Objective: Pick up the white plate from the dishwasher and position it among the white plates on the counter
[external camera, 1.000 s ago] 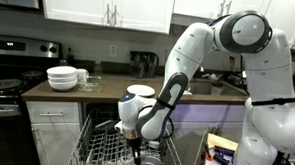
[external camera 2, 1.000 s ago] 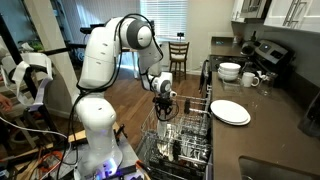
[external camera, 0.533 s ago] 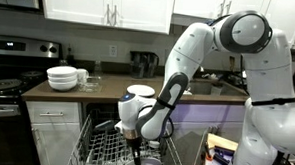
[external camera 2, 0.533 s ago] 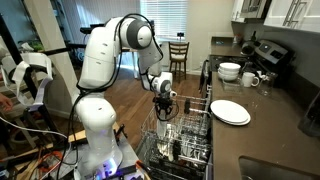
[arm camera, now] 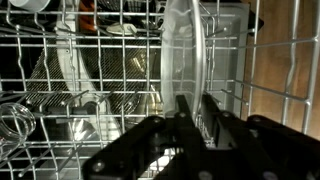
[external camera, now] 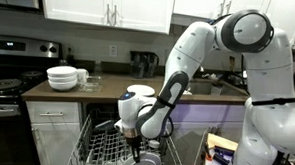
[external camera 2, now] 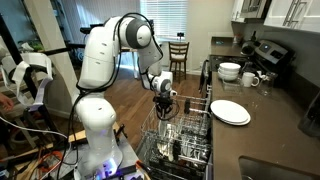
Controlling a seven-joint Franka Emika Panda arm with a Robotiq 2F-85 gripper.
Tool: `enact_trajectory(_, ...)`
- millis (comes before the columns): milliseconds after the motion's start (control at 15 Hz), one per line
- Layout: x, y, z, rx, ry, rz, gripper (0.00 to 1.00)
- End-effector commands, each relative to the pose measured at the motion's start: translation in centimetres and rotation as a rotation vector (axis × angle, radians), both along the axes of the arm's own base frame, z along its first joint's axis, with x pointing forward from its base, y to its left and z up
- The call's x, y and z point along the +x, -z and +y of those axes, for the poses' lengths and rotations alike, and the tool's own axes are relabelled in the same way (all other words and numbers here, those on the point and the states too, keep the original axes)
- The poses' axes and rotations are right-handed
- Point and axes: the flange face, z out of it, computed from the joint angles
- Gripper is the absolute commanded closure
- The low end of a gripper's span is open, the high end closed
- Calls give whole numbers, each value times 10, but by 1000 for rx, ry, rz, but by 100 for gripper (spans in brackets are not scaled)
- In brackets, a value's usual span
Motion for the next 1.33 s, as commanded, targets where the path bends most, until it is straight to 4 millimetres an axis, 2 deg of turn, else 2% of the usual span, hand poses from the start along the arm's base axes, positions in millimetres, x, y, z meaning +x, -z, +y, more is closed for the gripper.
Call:
enact_trajectory(0,-1,-8,-4,-11,3,-2,65)
enact_trajectory(67,0,-9,-4,-13,3,-1,50)
enact_trajectory(133,0,-9,-4,-15,2,-1,42)
enact_trajectory(267,0,-11,-4,-18,3,0,40)
enact_trajectory(333,0,-12,-4,-20,1,1,43)
enact_trajectory(400,0,-13,-4,-20,1,1,66)
enact_trajectory(533,1,-16,-3,-21,-1,3,67)
enact_trajectory(800,2,-20,-4,-22,2,20,95)
enact_trajectory(1000,0,-20,-4,-17,10,49,99)
enact_trajectory(1067,-2,-21,-2,-16,12,62,96)
enact_trajectory(1267,-8,-26,-2,-22,20,110,96)
